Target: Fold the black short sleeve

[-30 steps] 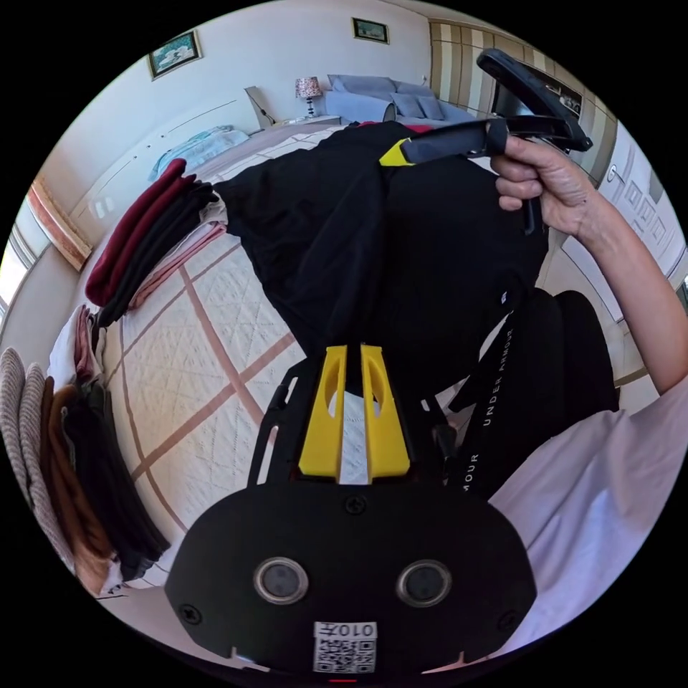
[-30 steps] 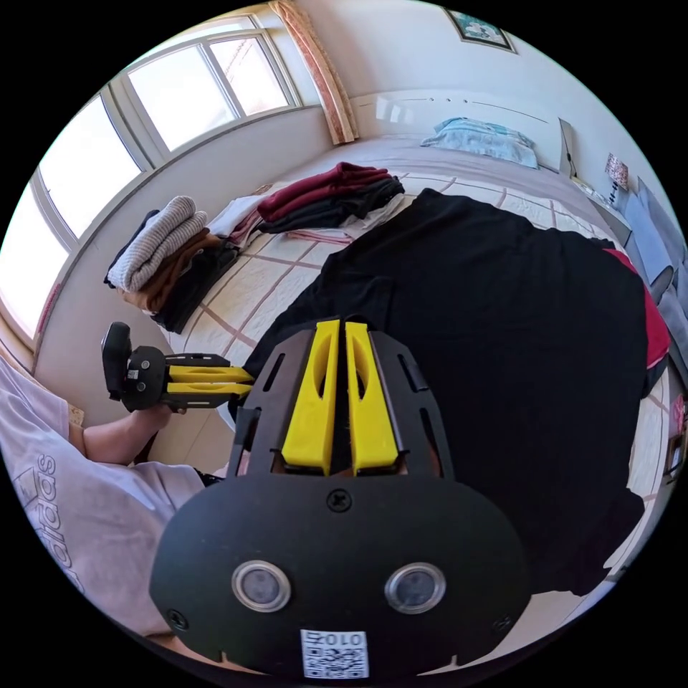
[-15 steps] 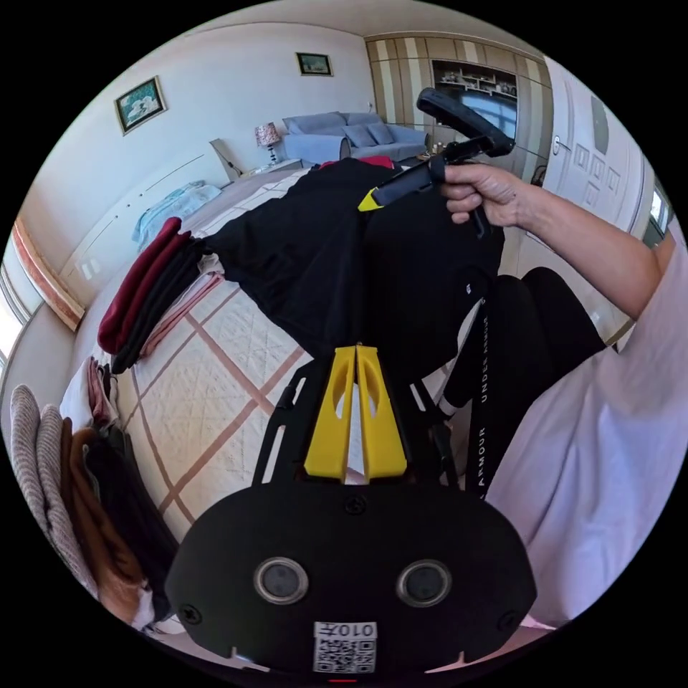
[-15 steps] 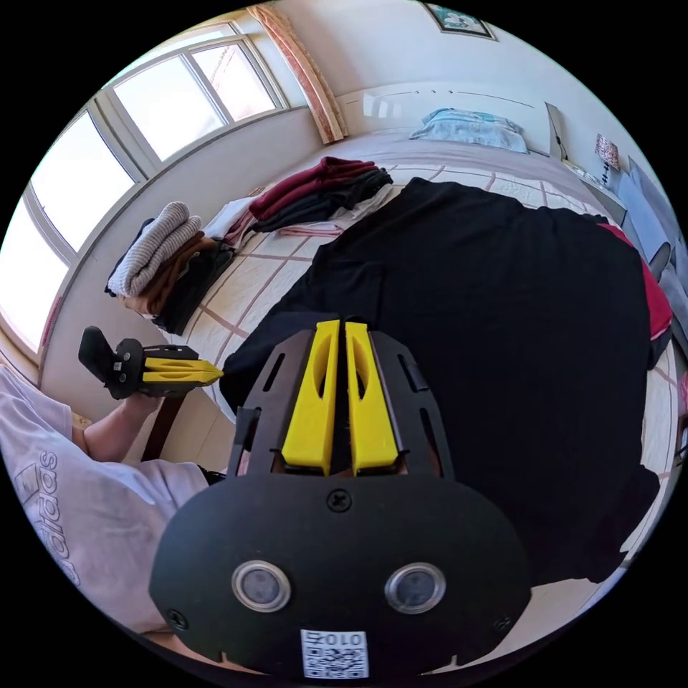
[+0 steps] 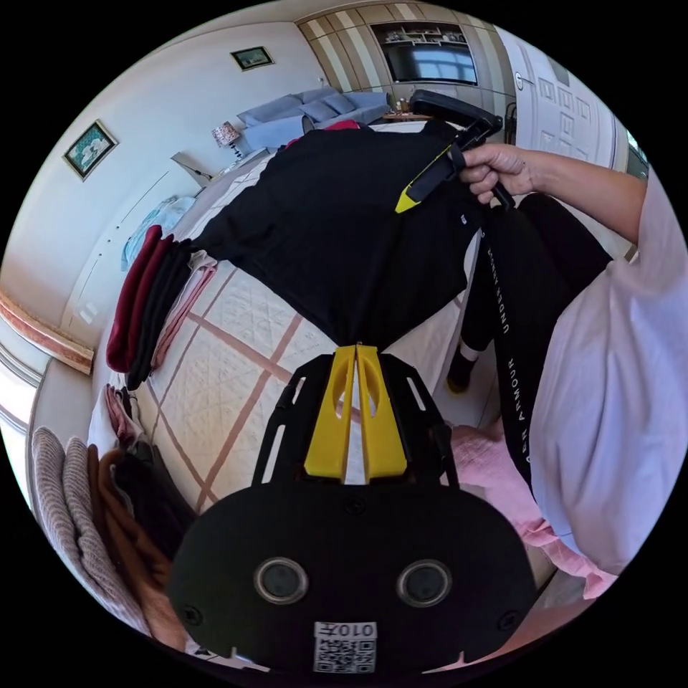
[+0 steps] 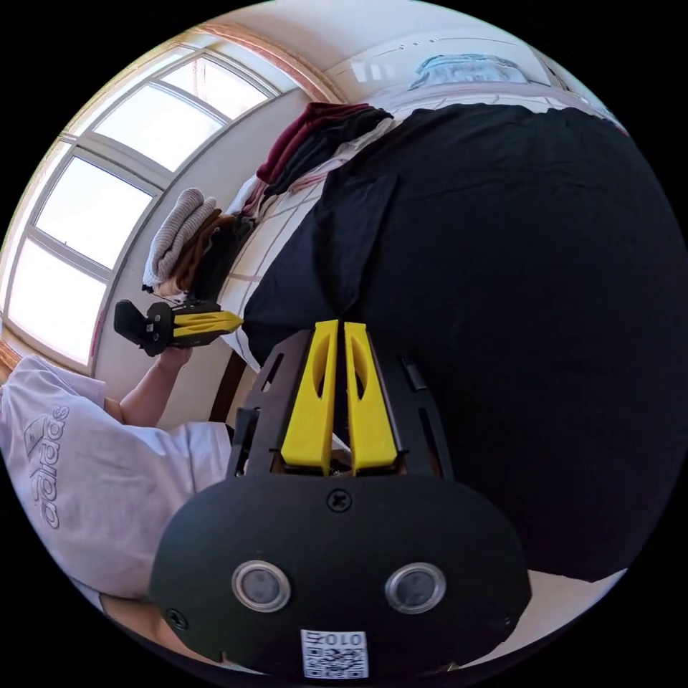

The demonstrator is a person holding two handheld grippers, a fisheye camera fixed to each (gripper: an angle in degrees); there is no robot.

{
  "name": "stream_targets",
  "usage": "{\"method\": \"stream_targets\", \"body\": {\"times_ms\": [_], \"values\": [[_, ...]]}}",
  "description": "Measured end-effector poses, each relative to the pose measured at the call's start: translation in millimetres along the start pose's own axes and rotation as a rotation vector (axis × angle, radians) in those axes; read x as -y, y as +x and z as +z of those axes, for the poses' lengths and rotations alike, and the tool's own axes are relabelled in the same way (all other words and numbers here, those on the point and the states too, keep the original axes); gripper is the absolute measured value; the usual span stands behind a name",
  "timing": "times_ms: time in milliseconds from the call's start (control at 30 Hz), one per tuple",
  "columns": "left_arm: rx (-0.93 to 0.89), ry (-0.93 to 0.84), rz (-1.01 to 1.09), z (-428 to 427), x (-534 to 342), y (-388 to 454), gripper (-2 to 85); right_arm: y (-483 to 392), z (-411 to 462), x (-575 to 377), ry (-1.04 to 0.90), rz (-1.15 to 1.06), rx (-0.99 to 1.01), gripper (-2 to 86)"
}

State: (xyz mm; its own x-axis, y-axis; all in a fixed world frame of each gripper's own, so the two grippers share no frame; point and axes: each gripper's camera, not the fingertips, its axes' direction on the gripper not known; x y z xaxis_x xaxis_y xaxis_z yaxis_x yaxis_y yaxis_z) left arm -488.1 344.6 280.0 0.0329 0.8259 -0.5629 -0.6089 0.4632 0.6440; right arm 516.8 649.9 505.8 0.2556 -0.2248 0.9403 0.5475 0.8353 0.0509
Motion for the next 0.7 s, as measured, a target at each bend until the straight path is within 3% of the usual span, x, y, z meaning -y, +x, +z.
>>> {"method": "stream_targets", "body": {"times_ms": [267, 367, 500, 700], "values": [[-0.003, -0.117, 0.045, 8.5, -11.2, -5.7, -0.4, -21.6, 15.2, -2.0, -0.020, -0.041, -0.035, 4.0], [-0.018, -0.064, -0.036, -2.5, -19.7, -22.0, -0.3, -24.7, 12.8, -13.0, -0.022, -0.044, -0.010, 4.3], [-0.009, 0.037, -0.146, -29.9, -19.4, -56.7, -0.3, -52.8, -2.4, -33.1, 0.031, -0.044, -0.206, 4.0], [0.025, 0.065, 0.016, -17.5, 11.1, -53.2, 0.0, -124.8, 21.3, -9.6, 0.099, -0.224, -0.142, 3.7]]}}
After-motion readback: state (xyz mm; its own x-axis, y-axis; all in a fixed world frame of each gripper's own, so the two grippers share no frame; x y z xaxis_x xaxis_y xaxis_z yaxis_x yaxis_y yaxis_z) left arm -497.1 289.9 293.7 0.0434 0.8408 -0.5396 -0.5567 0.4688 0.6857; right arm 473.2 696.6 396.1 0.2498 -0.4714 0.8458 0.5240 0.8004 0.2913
